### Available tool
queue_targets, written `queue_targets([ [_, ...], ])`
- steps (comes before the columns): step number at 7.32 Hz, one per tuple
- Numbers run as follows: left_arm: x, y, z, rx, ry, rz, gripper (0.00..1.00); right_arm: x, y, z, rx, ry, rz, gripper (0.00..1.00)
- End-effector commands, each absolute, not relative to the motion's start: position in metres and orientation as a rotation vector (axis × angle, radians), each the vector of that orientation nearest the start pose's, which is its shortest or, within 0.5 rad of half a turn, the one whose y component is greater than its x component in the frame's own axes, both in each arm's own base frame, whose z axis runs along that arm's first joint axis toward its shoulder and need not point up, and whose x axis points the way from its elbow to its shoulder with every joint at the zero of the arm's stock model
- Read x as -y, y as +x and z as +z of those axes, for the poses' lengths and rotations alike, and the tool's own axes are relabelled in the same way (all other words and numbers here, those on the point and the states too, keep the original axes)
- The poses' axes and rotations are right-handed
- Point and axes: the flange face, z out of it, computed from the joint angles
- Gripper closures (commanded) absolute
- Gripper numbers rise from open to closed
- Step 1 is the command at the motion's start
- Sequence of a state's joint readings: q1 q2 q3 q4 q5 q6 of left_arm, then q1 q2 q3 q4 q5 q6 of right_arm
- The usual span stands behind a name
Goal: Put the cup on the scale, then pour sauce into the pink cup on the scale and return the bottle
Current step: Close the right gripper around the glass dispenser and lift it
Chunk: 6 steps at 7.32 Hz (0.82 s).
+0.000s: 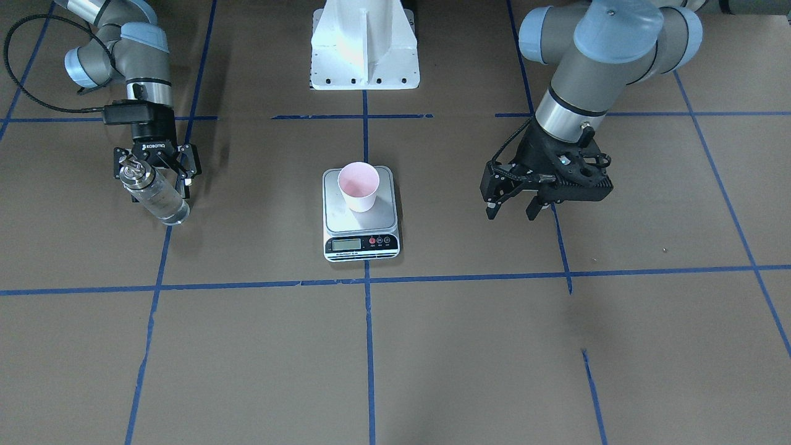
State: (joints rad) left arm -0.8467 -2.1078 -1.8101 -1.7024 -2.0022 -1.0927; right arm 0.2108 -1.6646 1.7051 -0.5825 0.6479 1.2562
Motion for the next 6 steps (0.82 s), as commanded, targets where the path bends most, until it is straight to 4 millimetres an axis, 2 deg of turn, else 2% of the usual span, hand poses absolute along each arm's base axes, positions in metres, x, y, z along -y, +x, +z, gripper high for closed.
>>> queue_targets([
  [1,0.5323,0.3483,0.2298,-0.949,0.232,-0.144,0.27,0.3057,-0.4043,0.514,0.688,1.079,0.4,0.01],
  [5,0.5316,0.3479,0.2275,-0.954,0.233,-0.144,0.27,0.3066,-0.4051,0.5172,0.677,1.089,0.404,0.04],
  [6,0.5313,0.3476,0.2269,-0.955,0.234,-0.144,0.27,0.307,-0.4102,0.5198,0.673,1.088,0.4,0.04],
])
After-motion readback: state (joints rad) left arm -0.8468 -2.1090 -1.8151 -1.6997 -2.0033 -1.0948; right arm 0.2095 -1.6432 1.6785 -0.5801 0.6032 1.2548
